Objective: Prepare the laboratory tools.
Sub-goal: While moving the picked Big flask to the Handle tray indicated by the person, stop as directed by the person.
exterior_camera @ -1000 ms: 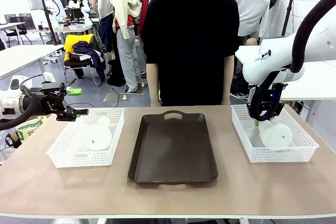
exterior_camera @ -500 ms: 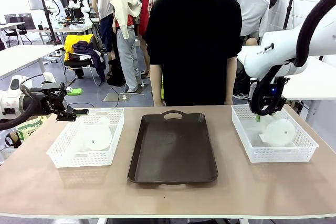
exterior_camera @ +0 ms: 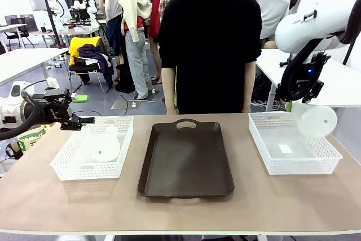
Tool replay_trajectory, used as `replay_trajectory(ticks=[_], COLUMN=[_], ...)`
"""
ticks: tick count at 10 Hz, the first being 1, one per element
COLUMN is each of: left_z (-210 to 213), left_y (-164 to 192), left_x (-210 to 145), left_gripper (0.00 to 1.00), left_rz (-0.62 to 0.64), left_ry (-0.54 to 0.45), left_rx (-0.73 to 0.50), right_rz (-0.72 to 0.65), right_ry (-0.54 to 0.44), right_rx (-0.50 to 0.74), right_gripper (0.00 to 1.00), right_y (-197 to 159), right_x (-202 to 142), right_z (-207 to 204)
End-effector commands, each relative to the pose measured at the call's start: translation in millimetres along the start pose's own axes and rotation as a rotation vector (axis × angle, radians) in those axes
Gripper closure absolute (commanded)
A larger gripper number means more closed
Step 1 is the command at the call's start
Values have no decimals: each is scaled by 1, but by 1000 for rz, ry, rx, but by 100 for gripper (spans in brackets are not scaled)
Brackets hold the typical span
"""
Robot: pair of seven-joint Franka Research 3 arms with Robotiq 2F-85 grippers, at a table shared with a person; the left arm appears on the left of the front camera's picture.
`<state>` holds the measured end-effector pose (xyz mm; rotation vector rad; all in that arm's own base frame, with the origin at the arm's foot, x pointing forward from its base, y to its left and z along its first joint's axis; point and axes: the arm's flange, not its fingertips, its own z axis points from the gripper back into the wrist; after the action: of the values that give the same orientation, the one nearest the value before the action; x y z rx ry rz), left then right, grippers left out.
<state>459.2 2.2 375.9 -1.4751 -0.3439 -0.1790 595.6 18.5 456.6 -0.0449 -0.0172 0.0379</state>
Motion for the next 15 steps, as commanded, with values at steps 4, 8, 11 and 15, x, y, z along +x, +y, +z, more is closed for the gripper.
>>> replay_trajectory(ticks=[4,8,11,15], left_z=[1,1,1,1], left_y=[-1,-1,-1,-1], left_x=[0,0,0,0], left_gripper=[0,0,0,0], left_rz=[-3,-3,-3,-3], left_ry=[-4,-4,-4,-4], left_rx=[4,4,4,4], right_rz=[10,10,10,10], right_ry=[-25,-25,-25,-25], right_rx=[-1,-1,-1,-1], right_gripper=[100,100,100,100], right_y=[-7,-7,-7,-7], right_x=[-8,-8,-8,-8], right_z=[17,17,17,17])
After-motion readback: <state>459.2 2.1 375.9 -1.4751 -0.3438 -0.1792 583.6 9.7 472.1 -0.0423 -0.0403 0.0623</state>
